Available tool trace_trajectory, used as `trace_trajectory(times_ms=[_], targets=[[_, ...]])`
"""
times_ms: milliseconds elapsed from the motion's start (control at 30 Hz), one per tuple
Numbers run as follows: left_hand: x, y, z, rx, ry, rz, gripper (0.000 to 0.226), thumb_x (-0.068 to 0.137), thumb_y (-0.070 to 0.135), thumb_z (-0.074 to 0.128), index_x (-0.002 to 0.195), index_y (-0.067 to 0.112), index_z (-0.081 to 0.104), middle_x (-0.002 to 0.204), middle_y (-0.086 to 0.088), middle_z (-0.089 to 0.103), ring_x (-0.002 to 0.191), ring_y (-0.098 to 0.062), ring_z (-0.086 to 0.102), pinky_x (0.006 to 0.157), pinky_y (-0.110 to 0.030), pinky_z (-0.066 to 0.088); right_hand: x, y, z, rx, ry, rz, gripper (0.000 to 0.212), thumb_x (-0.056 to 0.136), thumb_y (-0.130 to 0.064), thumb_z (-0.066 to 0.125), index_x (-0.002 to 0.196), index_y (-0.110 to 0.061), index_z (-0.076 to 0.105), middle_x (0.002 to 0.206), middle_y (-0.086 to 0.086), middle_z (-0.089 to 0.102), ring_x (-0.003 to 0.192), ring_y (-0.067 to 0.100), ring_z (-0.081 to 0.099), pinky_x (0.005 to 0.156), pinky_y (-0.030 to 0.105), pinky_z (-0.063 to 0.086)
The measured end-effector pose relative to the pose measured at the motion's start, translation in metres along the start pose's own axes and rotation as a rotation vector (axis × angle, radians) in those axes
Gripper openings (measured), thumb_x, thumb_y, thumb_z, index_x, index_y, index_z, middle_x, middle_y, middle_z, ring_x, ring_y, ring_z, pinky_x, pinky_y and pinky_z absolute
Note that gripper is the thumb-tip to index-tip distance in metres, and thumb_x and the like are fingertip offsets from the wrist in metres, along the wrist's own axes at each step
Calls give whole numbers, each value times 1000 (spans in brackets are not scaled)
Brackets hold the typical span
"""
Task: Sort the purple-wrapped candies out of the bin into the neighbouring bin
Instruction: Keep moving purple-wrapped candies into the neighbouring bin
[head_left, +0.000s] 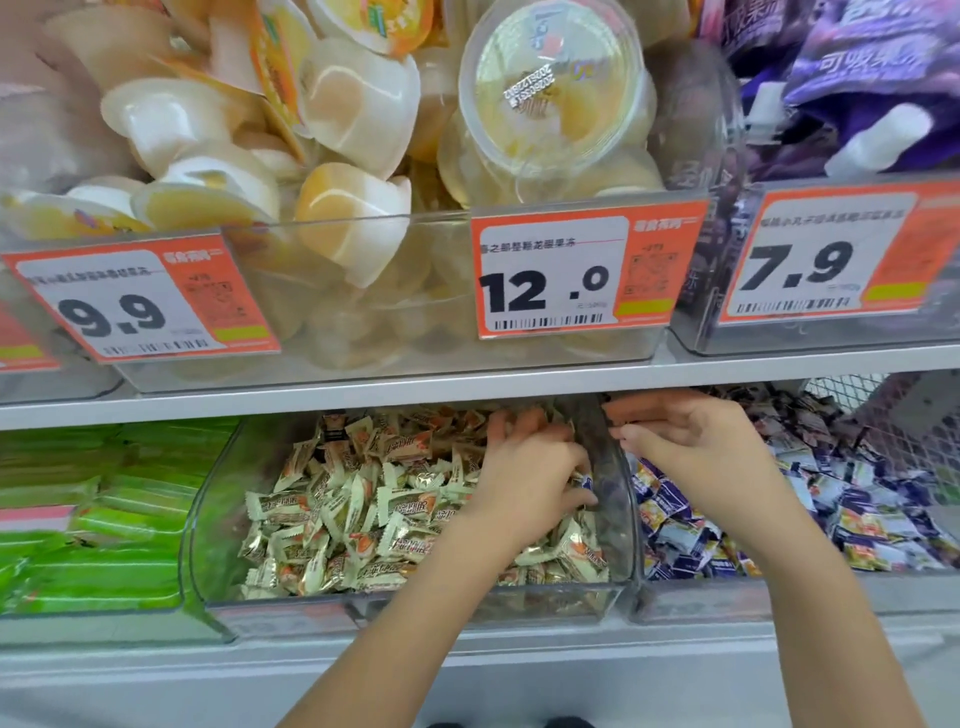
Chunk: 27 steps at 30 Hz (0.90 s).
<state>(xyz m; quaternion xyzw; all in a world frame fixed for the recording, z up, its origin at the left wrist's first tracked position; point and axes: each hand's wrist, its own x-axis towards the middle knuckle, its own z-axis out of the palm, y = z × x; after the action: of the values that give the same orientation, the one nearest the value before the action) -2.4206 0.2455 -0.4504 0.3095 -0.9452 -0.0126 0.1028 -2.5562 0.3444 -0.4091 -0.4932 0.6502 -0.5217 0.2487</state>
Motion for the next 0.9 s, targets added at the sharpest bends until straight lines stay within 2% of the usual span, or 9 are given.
trace_trajectory(times_ms=[200,333,533,600,667,733,767,833,900], targets=[[6,-1,4,79,-98,-13,32,81,48,61,107,29,61,113,5,61,120,-26,37,100,-51,17,-2,4,-4,-30,14,5,23,85,-3,67,90,-25,72,86,-18,72,80,-4,66,68,4,46],[8,3,4,101,-109,-80,17,86,30,61,101,21,59,111,0,61,122,-28,37,104,-55,15,-4,5,-5,-67,-8,23,25,86,-3,66,89,-28,71,91,-15,71,81,0,66,70,7,49],[-7,-9,-15,-253,15,-287,12,90,40,56,100,35,57,117,10,57,127,-19,38,114,-53,3,-7,2,-6,-108,-15,58,17,85,-13,69,96,-26,69,90,-8,71,79,6,66,76,20,55],[-16,-12,-26,-437,140,-286,7,88,42,59,94,40,55,108,15,60,115,-12,50,113,-50,20,-8,0,-2,-117,-15,41,24,81,-21,73,103,-18,66,88,-5,70,82,4,66,78,25,53],[-26,-8,-36,-650,197,-229,12,85,36,65,86,42,54,92,23,62,96,2,58,97,-32,45,-9,-7,6,-44,-72,-7,28,79,-20,75,105,-18,65,88,-7,70,81,5,66,73,27,55],[-33,-2,-39,-796,218,-180,21,82,28,70,84,42,55,85,25,62,87,10,57,78,-9,45,-11,-13,15,58,-142,-62,23,79,-11,74,97,-25,70,88,-11,70,75,6,66,64,24,57],[-35,-2,-38,-823,221,-185,23,81,26,71,86,42,55,85,24,62,86,12,57,75,-5,43,-11,-13,16,80,-138,-68,23,79,-8,74,92,-27,71,86,-10,71,73,8,66,62,22,56],[-35,-11,-38,-778,198,-232,23,80,32,72,96,37,56,92,21,64,86,9,59,76,-7,45,-8,-7,12,41,-57,-39,23,79,-7,73,86,-29,70,82,-8,71,74,9,66,64,19,55],[-35,-31,-34,-599,84,-286,47,77,47,71,118,35,51,110,18,61,97,0,60,85,-20,49,-4,3,-2,-114,47,2,21,82,-11,71,86,-32,69,84,-13,70,77,3,64,69,13,52]])
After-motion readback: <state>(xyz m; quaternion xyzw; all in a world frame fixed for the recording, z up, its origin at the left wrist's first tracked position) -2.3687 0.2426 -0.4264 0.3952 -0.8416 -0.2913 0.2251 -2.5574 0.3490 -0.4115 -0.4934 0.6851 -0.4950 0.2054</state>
